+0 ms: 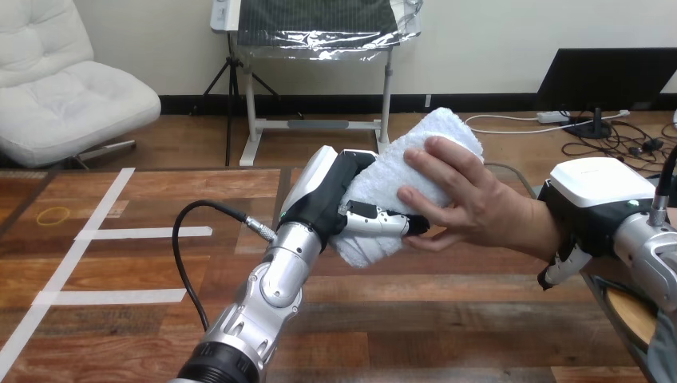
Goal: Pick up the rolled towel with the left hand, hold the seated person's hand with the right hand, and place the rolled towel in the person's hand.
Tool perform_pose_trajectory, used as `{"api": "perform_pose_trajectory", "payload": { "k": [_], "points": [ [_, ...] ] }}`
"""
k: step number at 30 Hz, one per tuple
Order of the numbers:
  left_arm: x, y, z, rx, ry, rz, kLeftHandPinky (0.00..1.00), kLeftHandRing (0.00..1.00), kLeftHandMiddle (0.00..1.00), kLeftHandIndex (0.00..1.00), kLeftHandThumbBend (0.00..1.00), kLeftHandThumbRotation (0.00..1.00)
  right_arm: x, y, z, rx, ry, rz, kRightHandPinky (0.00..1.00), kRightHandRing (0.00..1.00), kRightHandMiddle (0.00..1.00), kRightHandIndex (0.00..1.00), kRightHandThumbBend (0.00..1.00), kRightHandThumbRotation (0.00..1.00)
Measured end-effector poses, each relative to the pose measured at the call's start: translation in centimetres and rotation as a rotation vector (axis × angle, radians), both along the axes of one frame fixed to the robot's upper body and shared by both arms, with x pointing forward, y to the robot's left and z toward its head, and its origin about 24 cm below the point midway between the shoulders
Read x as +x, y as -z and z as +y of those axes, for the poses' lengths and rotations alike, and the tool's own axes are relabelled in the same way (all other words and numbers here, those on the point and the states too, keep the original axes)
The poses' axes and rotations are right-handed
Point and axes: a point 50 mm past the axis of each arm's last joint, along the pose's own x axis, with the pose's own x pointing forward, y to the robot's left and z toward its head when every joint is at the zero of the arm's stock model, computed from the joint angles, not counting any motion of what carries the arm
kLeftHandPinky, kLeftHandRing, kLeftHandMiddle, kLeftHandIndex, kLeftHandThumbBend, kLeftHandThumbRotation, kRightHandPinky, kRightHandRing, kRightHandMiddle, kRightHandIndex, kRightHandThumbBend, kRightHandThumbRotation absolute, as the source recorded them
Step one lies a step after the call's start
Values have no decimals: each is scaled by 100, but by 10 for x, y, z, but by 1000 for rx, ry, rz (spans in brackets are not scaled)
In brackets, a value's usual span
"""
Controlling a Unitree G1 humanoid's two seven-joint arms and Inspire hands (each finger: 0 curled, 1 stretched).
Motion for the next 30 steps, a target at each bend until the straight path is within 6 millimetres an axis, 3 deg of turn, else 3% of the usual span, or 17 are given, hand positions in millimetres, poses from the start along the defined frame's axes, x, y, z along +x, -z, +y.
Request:
{"api": "perform_pose_trajectory", "payload": {
  "k": [7,13,18,20,30],
  "points": [
    [0,0,-1,-5,2,2,28,32,38,44,52,0,0,0,0,-2,1,5,9,17,28,37,73,0],
    [0,0,-1,-6,8,5,29,33,38,45,53,0,0,0,-1,-5,9,18,16,26,37,45,77,1],
    [0,0,-2,-7,10,6,29,33,38,45,53,0,0,-1,-1,-11,7,22,33,45,54,56,80,6],
    [-1,0,-2,-8,11,6,29,33,38,46,54,0,0,-1,-1,-12,6,22,44,56,64,64,82,9],
    [0,-1,-2,-7,22,6,32,36,41,48,54,9,-1,-4,0,-15,0,19,71,80,85,83,83,13]
  ]
}}
